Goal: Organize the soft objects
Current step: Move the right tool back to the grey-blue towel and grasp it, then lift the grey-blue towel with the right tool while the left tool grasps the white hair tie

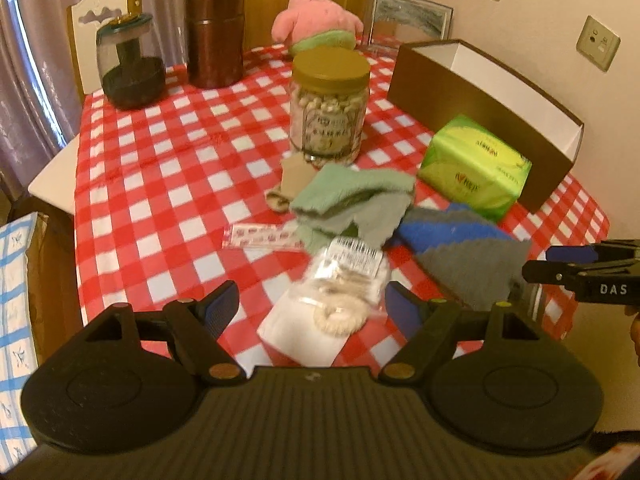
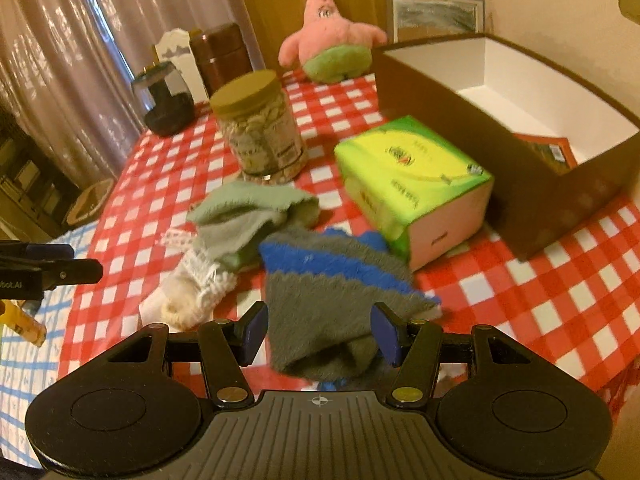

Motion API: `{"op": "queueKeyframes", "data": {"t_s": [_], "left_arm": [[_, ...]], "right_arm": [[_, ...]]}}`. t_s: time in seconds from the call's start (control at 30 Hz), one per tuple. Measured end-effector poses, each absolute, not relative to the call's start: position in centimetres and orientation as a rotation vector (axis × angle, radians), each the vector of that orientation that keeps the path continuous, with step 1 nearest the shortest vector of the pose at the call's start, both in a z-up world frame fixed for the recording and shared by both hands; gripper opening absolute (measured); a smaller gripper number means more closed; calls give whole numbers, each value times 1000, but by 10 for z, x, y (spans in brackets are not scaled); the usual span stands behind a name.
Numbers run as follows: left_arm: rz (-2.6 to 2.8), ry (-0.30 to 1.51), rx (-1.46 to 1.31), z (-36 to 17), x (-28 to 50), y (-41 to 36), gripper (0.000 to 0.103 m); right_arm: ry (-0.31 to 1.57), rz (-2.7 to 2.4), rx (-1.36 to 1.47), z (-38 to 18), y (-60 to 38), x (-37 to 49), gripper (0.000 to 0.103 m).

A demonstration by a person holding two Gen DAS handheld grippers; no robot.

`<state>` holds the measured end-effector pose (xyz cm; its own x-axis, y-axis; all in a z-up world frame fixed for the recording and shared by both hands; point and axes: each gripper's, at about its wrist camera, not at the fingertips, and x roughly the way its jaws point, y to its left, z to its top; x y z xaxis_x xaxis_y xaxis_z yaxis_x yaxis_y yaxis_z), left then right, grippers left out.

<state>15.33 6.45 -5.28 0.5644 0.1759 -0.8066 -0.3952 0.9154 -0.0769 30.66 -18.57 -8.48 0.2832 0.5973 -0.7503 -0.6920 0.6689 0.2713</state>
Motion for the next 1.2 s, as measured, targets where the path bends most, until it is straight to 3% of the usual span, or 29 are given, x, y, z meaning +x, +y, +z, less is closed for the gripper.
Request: {"op": "queueKeyframes", "data": {"t_s": [0.7, 1.2], "left_arm": [[311, 944, -268, -83, 155, 62, 78], [254, 991, -178, -139, 181, 46, 62]], "right_arm": [[1066, 707, 87, -128, -189, 334, 57], [1036, 723, -23, -148, -173, 333, 54]]}}
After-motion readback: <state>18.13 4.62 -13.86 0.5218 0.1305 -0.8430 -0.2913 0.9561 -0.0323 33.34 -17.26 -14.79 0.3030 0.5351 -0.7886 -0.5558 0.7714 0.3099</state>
